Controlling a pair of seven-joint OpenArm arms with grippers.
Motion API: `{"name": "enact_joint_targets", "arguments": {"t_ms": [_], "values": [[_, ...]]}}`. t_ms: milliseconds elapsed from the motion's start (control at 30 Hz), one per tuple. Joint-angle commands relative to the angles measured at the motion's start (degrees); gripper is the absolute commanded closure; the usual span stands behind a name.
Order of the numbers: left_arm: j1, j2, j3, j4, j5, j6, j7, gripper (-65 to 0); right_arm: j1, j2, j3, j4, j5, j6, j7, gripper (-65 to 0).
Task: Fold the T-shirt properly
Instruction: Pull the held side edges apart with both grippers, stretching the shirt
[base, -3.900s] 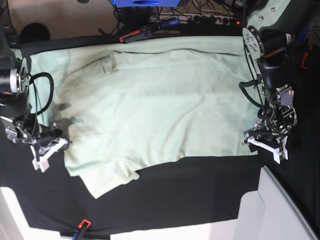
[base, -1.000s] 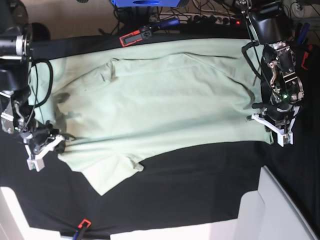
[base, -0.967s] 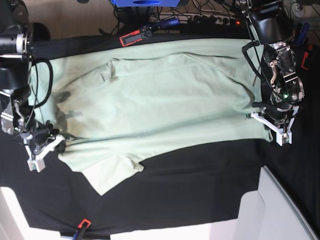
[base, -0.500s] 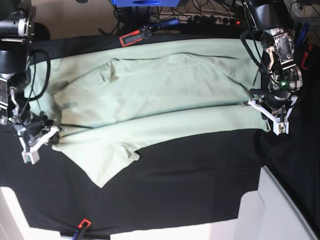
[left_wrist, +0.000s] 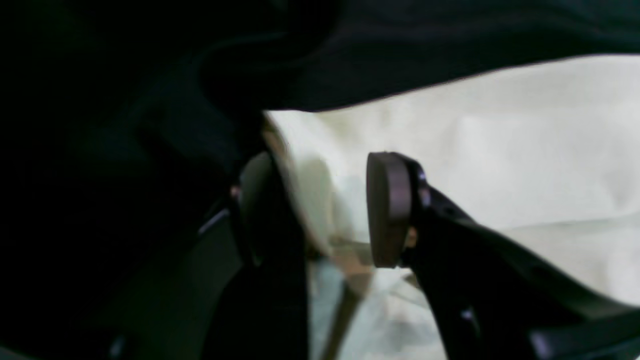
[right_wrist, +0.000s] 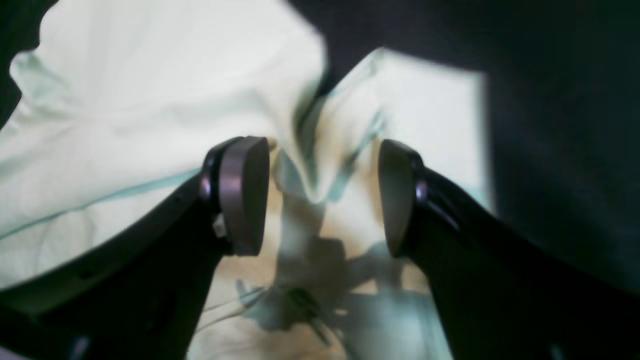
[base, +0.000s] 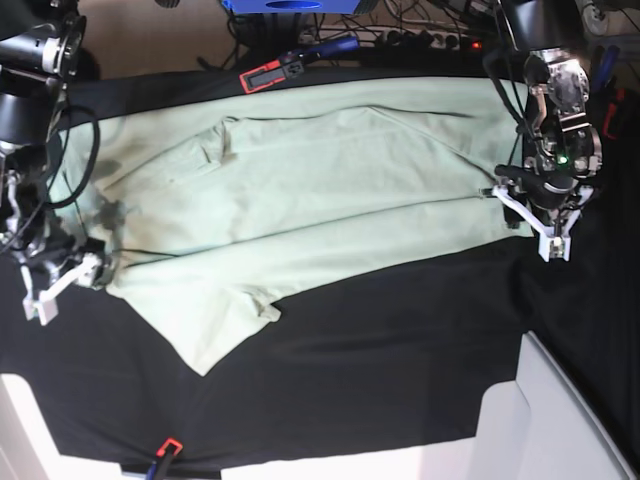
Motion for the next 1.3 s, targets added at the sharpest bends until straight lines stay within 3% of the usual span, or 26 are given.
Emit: {"name": "enact_joint_targets", "arguments": {"t_ms": [0, 167, 300, 367, 467, 733, 833, 1100, 1267], "values": [[-0.9, -1.6, -0.6, 1.2, -0.4, 0.3, -1.0, -31.1, 1.7, 0.5, 0.3, 2.7, 1.2, 0.6, 0.4, -34.2], [-3.5, -1.8, -5.7, 0.7, -0.4, 0.3, -0.9, -31.1, 5.4, 0.9, -0.3, 4.2, 1.0, 0.6, -0.6, -34.4], [-4.1, -1.8, -6.8, 1.2, -0.3, 0.3, -0.9, -31.1, 12.7, 1.1, -1.0, -7.4, 0.9, 0.6, -0.2, -35.3], [-4.1, -1.8, -7.0, 1.2, -0.3, 0.3, -0.9, -31.1, 16.1, 1.8, -3.9, -13.9, 0.9, 0.6, 1.1, -41.2], [-4.0, -1.7, -7.0, 1.2, -0.3, 0.3, -0.9, -31.1, 20.2, 2.0, -10.4, -22.9, 0.9, 0.6, 7.0, -47.0], [-3.5, -1.8, -7.0, 1.2, -0.7, 0.3, -0.9, -31.1, 28.2, 2.0, -23.1, -46.9, 0.9, 0.6, 24.7, -47.3], [-3.5, -1.8, -7.0, 1.2, -0.8, 0.3, -0.9, -31.1, 29.1, 2.1, -28.3, -50.7, 0.9, 0.6, 28.3, -47.3], [-3.4, -1.7, -7.0, 1.2, -0.8, 0.3, -0.9, -31.1, 29.1, 3.3, -31.1, -50.9, 1.0, 0.6, 28.5, -47.4], [-2.7, -1.7, -7.0, 1.2, -0.8, 0.3, -0.9, -31.1, 29.0, 1.1, -31.2, -51.0, 1.0, 0.6, 28.5, -47.0]]}}
